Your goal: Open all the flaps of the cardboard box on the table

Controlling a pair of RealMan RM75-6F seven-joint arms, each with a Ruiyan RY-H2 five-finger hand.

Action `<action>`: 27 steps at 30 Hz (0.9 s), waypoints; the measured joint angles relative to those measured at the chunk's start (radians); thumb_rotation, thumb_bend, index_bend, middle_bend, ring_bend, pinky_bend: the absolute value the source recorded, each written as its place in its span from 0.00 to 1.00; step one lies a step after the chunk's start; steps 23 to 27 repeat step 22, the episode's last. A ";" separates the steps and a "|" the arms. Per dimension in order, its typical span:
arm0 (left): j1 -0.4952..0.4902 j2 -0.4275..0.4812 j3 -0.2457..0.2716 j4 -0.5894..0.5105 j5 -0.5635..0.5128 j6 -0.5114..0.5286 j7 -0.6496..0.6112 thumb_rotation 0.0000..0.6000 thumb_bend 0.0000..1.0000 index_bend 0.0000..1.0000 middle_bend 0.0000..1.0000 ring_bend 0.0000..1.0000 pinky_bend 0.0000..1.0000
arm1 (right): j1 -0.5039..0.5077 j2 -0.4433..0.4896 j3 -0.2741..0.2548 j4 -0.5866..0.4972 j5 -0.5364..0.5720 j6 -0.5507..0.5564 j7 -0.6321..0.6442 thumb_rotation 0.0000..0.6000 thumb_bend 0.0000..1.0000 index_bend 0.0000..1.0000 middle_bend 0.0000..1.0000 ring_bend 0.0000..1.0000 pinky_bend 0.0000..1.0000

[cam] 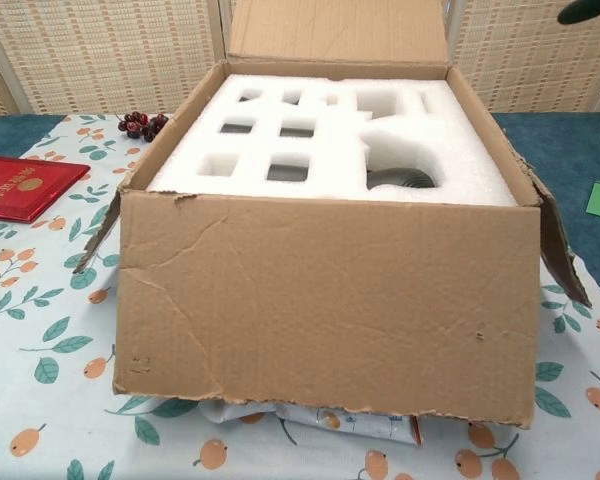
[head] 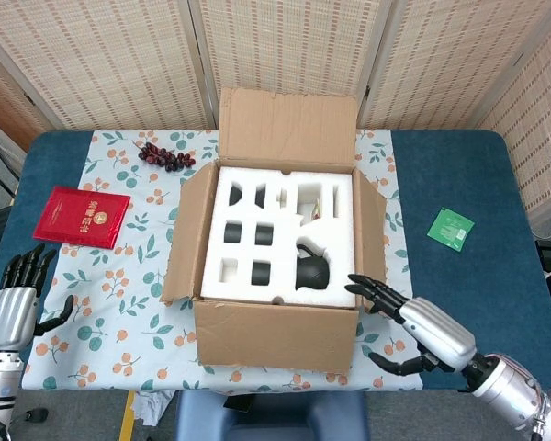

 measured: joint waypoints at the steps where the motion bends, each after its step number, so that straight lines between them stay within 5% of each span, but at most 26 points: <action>1: 0.000 0.003 0.001 -0.003 0.000 -0.002 -0.001 0.70 0.46 0.00 0.00 0.00 0.00 | -0.006 -0.010 0.002 0.011 0.015 0.000 -0.062 1.00 0.42 0.00 0.00 0.00 0.16; 6: 0.003 0.020 0.009 -0.026 -0.001 -0.011 -0.002 0.69 0.46 0.00 0.00 0.00 0.00 | -0.060 -0.119 0.020 0.087 0.115 0.054 -0.500 1.00 0.42 0.00 0.00 0.00 0.01; 11: 0.005 0.030 0.013 -0.039 0.000 -0.015 -0.006 0.70 0.46 0.00 0.00 0.00 0.00 | -0.130 -0.315 0.040 0.192 0.233 0.172 -0.966 1.00 0.42 0.00 0.00 0.00 0.00; 14: 0.004 0.032 0.017 -0.039 -0.006 -0.028 0.003 0.70 0.46 0.00 0.00 0.00 0.00 | -0.159 -0.390 0.047 0.253 0.285 0.210 -1.129 1.00 0.42 0.00 0.00 0.00 0.00; 18: 0.000 0.033 0.015 -0.040 -0.015 -0.040 0.000 0.70 0.46 0.00 0.00 0.00 0.00 | -0.202 -0.472 0.053 0.357 0.349 0.265 -1.191 1.00 0.42 0.00 0.00 0.00 0.00; 22: -0.002 0.032 0.016 -0.030 0.002 -0.033 -0.031 0.70 0.46 0.00 0.00 0.00 0.00 | -0.243 -0.558 0.055 0.469 0.397 0.323 -1.104 1.00 0.42 0.00 0.00 0.00 0.00; 27: -0.002 0.032 0.016 -0.030 0.002 -0.033 -0.031 0.70 0.46 0.00 0.00 0.00 0.00 | -0.243 -0.558 0.055 0.469 0.397 0.323 -1.104 1.00 0.42 0.00 0.00 0.00 0.00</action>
